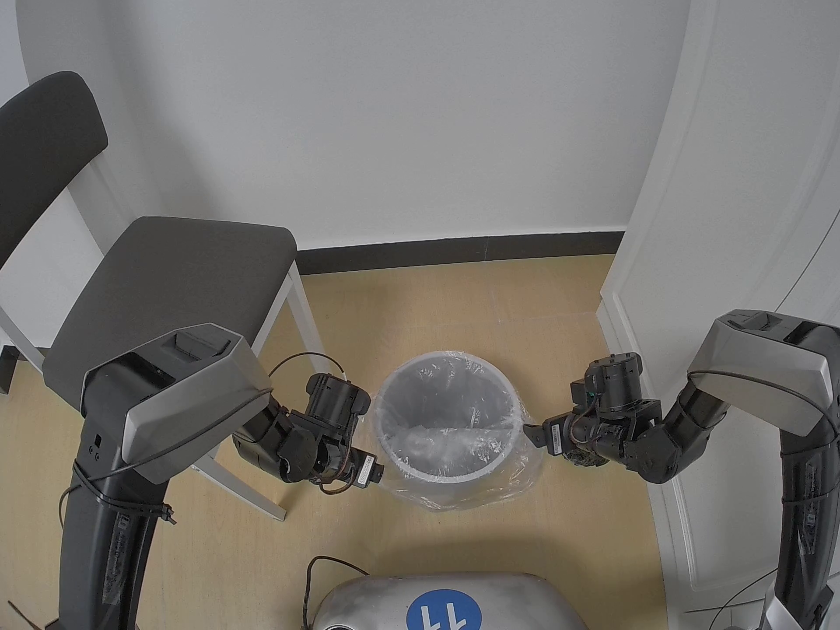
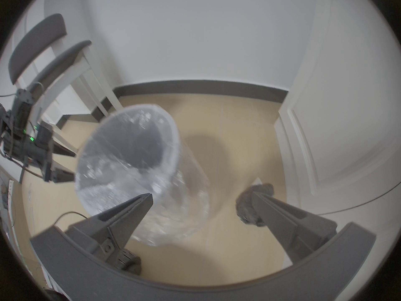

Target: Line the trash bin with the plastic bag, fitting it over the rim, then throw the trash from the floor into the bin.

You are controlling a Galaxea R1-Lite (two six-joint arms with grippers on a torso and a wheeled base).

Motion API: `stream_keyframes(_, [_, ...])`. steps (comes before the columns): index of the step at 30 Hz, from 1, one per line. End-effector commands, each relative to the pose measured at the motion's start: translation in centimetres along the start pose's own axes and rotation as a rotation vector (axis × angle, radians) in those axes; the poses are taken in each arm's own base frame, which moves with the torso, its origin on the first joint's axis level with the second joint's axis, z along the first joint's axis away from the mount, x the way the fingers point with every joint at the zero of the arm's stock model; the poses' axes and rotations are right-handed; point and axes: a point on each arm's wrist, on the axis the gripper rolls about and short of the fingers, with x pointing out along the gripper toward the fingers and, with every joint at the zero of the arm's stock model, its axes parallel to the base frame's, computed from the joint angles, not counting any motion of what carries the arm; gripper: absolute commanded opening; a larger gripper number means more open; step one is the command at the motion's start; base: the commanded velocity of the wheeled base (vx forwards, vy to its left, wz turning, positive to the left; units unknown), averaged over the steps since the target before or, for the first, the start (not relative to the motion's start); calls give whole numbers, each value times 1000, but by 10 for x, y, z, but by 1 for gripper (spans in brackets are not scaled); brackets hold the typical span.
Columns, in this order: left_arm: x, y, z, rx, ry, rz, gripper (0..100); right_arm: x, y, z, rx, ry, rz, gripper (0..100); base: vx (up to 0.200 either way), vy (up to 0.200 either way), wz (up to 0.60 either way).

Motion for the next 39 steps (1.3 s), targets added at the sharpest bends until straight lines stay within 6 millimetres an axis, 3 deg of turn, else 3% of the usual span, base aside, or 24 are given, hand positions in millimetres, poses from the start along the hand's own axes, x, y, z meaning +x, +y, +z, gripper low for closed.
stream_keyframes(1, [5,-1,-4,0,14,-6,100,-14,30,10,7,-102,72,100,0,0,0])
stream_keyframes(5, [5,-1,-4,-1,9,-8,100,-16,37,24,0,-159,91,100,0,0,0])
stream_keyframes(11, [5,-2,-5,-1,9,-9,100,-8,71,43,-75,-81,145,100,0,0,0])
stream_keyframes(12, [4,-2,-6,-1,11,-9,100,4,86,44,-102,-33,153,100,0,0,0])
stream_keyframes(14, [4,-2,-6,-4,11,-9,100,23,96,49,-140,-11,148,100,0,0,0])
stream_keyframes(21, [4,-3,-7,-2,10,-9,100,71,105,49,-281,9,52,100,0,0,0])
stream_keyframes(29, [4,-3,-7,0,-17,-9,100,94,109,26,-322,87,46,100,0,0,0])
stream_keyframes(36, [4,-4,-7,1,-23,-10,100,92,106,23,-364,106,26,100,0,0,0])
stream_keyframes(39, [4,-4,-7,1,-23,-10,100,79,105,25,-382,121,30,100,0,0,0])
